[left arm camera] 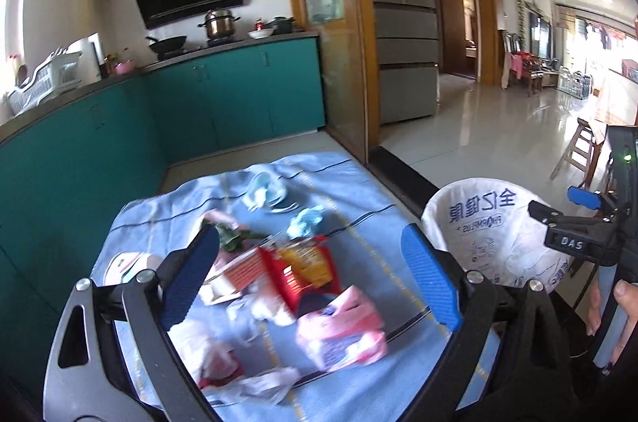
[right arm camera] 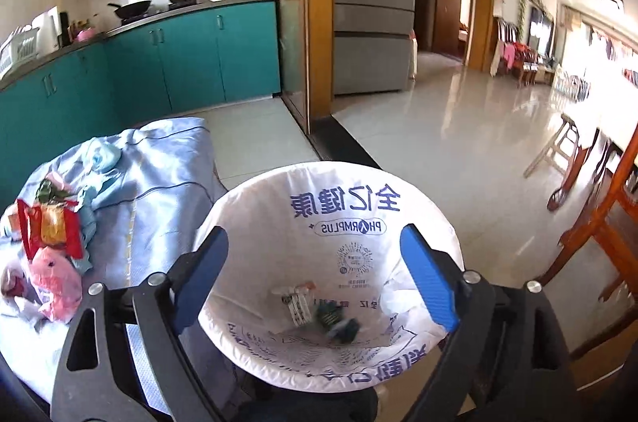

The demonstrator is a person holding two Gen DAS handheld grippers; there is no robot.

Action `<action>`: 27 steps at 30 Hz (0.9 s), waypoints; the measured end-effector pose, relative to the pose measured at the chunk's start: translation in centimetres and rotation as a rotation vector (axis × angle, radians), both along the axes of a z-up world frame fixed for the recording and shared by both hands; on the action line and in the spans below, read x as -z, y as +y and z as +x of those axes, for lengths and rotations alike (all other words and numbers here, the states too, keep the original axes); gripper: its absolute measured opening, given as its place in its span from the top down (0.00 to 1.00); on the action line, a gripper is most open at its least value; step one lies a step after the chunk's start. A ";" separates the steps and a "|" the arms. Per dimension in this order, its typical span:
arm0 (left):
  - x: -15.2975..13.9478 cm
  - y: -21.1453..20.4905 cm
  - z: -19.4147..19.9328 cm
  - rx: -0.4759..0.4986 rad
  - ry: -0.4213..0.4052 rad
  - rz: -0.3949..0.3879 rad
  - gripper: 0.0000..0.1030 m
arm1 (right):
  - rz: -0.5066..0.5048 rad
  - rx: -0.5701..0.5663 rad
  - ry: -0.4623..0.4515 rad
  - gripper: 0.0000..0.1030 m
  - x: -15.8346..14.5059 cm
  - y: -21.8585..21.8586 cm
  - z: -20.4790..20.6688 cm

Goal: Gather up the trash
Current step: 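Move both open tools back over the trash on the table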

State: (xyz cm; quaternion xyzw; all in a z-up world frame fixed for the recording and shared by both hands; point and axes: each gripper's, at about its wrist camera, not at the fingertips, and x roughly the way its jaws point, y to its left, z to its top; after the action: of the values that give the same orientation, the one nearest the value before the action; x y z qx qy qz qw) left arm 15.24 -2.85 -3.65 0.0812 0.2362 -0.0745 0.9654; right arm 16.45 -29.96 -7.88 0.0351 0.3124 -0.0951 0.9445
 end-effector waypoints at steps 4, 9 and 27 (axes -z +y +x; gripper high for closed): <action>0.2 1.7 -0.5 -0.042 0.010 0.005 0.10 | 0.016 -0.048 -0.028 0.14 -0.8 0.9 -0.6; 0.4 3.3 -0.7 -0.083 0.031 -0.006 0.10 | -0.005 -0.089 -0.077 0.08 -1.8 2.5 -1.6; 0.5 8.0 -1.8 -0.141 -0.006 -0.068 0.05 | -0.092 -0.285 -0.182 0.03 -3.2 11.6 -3.0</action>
State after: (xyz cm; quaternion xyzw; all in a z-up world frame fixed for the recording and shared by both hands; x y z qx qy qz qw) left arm 13.41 5.13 -4.11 0.0318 0.2360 -0.0141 0.9711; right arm 13.40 -18.37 -4.65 -0.0443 0.2230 0.0291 0.9734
